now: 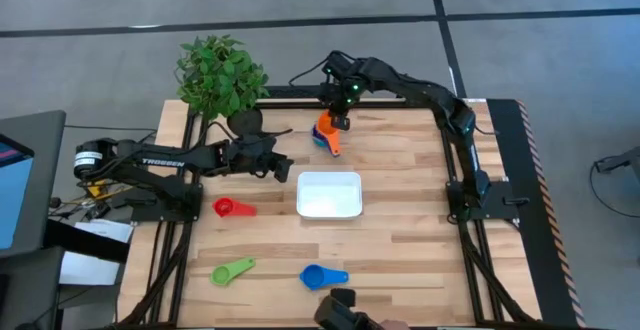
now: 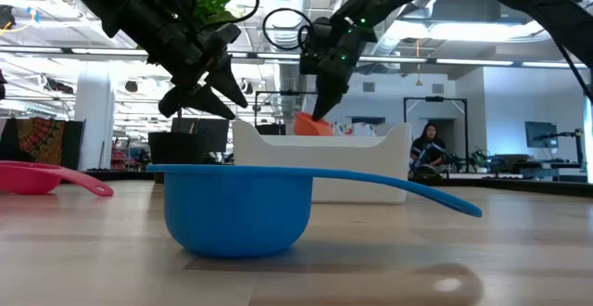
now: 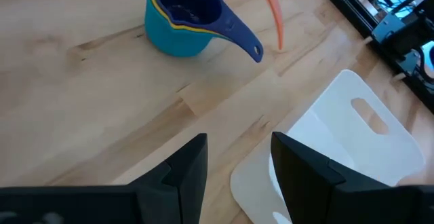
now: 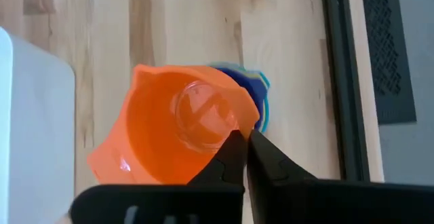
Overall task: Nest measuring cups in basket
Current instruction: Stack the orange measuring cup on top of the dark blue measuring cup
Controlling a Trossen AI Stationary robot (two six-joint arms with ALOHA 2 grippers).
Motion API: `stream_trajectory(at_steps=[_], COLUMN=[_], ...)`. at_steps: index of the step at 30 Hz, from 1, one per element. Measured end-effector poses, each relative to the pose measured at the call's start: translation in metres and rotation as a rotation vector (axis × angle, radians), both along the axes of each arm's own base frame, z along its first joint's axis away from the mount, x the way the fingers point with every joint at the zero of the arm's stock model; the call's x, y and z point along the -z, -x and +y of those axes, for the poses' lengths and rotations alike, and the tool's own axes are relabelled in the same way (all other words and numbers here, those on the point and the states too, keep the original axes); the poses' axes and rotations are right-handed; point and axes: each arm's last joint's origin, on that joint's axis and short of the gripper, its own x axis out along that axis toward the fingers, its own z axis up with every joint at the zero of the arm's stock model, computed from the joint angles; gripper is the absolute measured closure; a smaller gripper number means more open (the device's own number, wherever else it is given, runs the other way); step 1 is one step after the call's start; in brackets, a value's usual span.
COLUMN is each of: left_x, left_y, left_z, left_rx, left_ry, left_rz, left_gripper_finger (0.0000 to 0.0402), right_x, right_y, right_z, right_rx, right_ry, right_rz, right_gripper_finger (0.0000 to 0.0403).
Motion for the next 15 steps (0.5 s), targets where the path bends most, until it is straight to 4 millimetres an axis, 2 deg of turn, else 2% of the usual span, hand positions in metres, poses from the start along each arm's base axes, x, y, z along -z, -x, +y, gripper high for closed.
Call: stream_trajectory(at_steps=[4, 15], left_x=[0.000, 0.000], left_y=[0.001, 0.002], left_z=[0.002, 0.006], left_rx=[-0.015, -0.032], left_ry=[-0.002, 0.007], left_rz=[0.002, -0.002], left_gripper_finger=[0.0251, 0.0251], right_x=[0.004, 0.023], right_y=[-0.007, -0.008], right_z=[0.000, -0.006], right_rx=[-0.037, -0.053], right_ry=[0.024, 0.023], right_rz=[-0.027, 0.039], right_gripper_finger=[0.0393, 0.0385])
